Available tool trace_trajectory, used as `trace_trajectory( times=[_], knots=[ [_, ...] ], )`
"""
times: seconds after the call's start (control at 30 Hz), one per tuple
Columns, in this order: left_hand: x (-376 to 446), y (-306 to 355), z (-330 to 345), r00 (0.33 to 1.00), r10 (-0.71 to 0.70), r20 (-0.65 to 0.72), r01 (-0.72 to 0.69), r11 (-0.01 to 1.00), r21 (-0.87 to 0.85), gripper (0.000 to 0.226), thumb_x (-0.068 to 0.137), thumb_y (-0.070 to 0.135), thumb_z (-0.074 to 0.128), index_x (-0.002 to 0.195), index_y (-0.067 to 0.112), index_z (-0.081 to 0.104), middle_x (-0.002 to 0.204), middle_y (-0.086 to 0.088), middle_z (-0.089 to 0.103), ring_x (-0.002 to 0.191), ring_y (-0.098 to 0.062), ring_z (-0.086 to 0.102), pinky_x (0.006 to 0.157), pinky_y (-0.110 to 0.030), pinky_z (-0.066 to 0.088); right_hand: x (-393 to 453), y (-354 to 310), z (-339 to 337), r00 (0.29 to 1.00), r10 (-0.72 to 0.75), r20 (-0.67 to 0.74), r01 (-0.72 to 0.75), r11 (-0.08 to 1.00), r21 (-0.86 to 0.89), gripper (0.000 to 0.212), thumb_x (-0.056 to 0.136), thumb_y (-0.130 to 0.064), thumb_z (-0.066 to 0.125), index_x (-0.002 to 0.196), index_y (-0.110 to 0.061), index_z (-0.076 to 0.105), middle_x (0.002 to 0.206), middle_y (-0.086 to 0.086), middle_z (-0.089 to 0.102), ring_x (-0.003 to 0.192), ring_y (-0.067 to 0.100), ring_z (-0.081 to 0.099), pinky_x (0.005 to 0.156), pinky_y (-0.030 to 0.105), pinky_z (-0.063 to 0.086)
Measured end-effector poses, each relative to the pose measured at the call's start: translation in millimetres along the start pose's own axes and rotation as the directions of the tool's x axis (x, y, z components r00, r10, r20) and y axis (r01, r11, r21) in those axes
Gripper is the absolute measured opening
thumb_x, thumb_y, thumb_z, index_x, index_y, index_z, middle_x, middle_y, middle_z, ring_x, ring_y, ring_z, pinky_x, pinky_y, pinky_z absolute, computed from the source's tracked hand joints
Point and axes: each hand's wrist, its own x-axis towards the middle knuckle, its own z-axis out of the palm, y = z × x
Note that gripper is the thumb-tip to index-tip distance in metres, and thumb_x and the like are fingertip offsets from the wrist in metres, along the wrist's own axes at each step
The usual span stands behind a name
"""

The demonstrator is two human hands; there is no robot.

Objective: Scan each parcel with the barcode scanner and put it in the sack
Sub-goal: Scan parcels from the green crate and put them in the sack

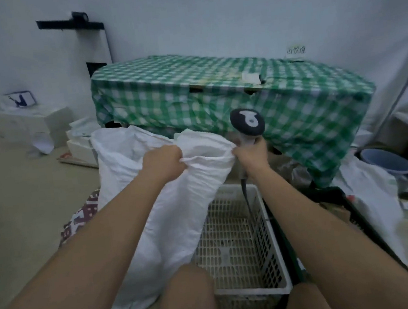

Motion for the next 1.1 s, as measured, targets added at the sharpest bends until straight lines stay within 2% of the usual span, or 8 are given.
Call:
trace_trajectory(
  times=[0.17,0.33,0.5,0.6,0.73,0.83,0.93,1.1],
  knots=[
    [-11.1,16.6,15.3,0.968,-0.045,0.246,0.015,0.992,0.122,0.026,0.096,0.030,0.051,0.114,0.014,0.058,0.116,-0.003,0.059,0.105,-0.024,0.057,0.076,-0.032,0.039,-18.2,26.3,-25.1,0.994,0.110,0.023,-0.109,0.993,-0.050,0.047,0.082,-0.002,0.070,0.125,-0.005,0.050,0.105,0.004,0.059,0.093,0.020,0.054,0.081,0.032,0.045],
    [-14.8,37.0,23.1,0.927,-0.067,0.369,-0.010,0.979,0.203,0.025,0.095,0.013,0.043,0.117,0.013,0.055,0.119,-0.006,0.057,0.108,-0.025,0.055,0.087,-0.034,0.042,-23.2,40.1,-56.1,0.993,0.118,0.031,-0.115,0.991,-0.064,0.046,0.082,-0.009,0.073,0.123,-0.004,0.052,0.111,0.012,0.064,0.097,0.028,0.062,0.074,0.034,0.050],
    [-11.1,65.5,45.0,0.888,-0.017,0.460,-0.061,0.986,0.155,0.032,0.094,0.012,0.042,0.125,0.014,0.049,0.133,-0.010,0.049,0.119,-0.030,0.049,0.103,-0.044,0.039,-34.5,59.2,-106.8,0.989,0.149,-0.011,-0.150,0.986,-0.068,0.034,0.085,-0.007,0.070,0.115,-0.006,0.054,0.089,0.003,0.065,0.081,0.019,0.068,0.067,0.028,0.054],
    [-9.9,95.2,59.9,0.913,0.035,0.406,-0.106,0.982,0.156,0.048,0.094,0.016,0.045,0.141,0.017,0.035,0.145,-0.014,0.036,0.134,-0.035,0.034,0.112,-0.052,0.024,-39.3,77.3,-143.7,0.981,0.179,-0.071,-0.184,0.981,-0.064,0.034,0.085,-0.008,0.070,0.115,-0.002,0.056,0.087,0.005,0.067,0.079,0.022,0.067,0.071,0.033,0.055],
    [-3.6,133.4,87.5,0.943,0.194,0.270,-0.224,0.971,0.084,0.042,0.094,0.026,0.052,0.135,0.019,0.044,0.140,-0.011,0.043,0.131,-0.032,0.038,0.112,-0.052,0.021,-45.2,98.6,-191.8,0.964,0.219,-0.153,-0.230,0.972,-0.058,0.032,0.087,-0.016,0.070,0.113,-0.014,0.052,0.089,-0.001,0.064,0.070,0.015,0.064,0.065,0.034,0.055],
    [4.5,162.0,115.4,0.922,0.354,0.156,-0.354,0.935,-0.033,0.038,0.093,0.024,0.051,0.131,0.019,0.050,0.135,-0.008,0.047,0.128,-0.028,0.041,0.113,-0.044,0.021,-44.1,118.9,-222.9,0.948,0.235,-0.214,-0.249,0.968,-0.042,0.037,0.086,-0.012,0.070,0.119,-0.009,0.054,0.091,0.006,0.066,0.073,0.023,0.064,0.078,0.045,0.055],
    [6.8,192.4,139.8,0.879,0.467,0.099,-0.446,0.876,-0.183,0.038,0.094,0.020,0.048,0.131,0.016,0.052,0.133,-0.009,0.049,0.125,-0.028,0.042,0.110,-0.036,0.024,-40.5,137.2,-243.8,0.929,0.256,-0.266,-0.271,0.962,-0.022,0.029,0.087,-0.008,0.068,0.113,-0.012,0.053,0.085,0.001,0.065,0.074,0.021,0.062,0.073,0.039,0.055],
    [11.4,249.3,209.2,0.806,0.549,0.221,-0.459,0.816,-0.352,0.036,0.095,0.022,0.050,0.129,0.013,0.055,0.127,-0.011,0.053,0.116,-0.029,0.048,0.098,-0.036,0.039,-13.7,187.2,-276.5,0.908,0.246,-0.339,-0.276,0.960,-0.042,0.025,0.086,-0.011,0.070,0.108,-0.017,0.059,0.095,-0.001,0.067,0.086,0.017,0.063,0.082,0.039,0.054]
  ],
)
